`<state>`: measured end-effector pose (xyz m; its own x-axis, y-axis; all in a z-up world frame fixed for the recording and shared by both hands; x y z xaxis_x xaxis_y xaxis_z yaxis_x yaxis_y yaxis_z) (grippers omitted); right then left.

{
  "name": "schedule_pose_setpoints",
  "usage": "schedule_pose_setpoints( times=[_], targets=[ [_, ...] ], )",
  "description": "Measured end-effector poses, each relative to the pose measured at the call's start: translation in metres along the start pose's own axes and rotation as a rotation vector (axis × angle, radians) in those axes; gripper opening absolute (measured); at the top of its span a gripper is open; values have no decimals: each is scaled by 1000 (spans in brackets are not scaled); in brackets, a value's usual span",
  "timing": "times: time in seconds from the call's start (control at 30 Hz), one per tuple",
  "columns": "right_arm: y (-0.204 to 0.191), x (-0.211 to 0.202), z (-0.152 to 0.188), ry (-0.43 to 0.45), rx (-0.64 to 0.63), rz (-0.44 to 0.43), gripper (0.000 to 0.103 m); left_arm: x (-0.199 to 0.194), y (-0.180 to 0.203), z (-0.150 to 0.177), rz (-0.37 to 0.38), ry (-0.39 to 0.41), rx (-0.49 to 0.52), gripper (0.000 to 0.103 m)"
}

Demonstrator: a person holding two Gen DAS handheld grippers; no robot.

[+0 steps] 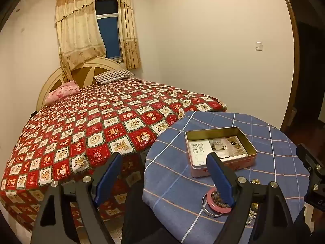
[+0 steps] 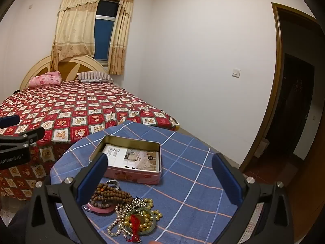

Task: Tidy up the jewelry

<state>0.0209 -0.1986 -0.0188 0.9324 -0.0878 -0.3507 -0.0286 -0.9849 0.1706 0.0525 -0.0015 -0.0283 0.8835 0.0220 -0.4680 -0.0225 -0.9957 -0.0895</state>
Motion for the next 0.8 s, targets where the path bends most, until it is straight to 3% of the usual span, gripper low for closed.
schedule_pose_setpoints(
  times=[0.8],
  targets=[
    [0,0,1,-2,3,-2,103,-3,2,1,1,-5,2,85]
  ],
)
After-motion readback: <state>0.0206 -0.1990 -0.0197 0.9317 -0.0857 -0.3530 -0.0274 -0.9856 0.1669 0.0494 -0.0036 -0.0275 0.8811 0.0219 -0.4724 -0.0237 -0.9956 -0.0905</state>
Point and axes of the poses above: each gripper's, at about its wrist camera, not at the fingertips, and x roughly the way its jaws point, y to its right, z to its underside, the point moved 6 cm from there along x, roughly the way its jaws point, and after that the axes turned 1 degree about -z, right-handed, at the moved point
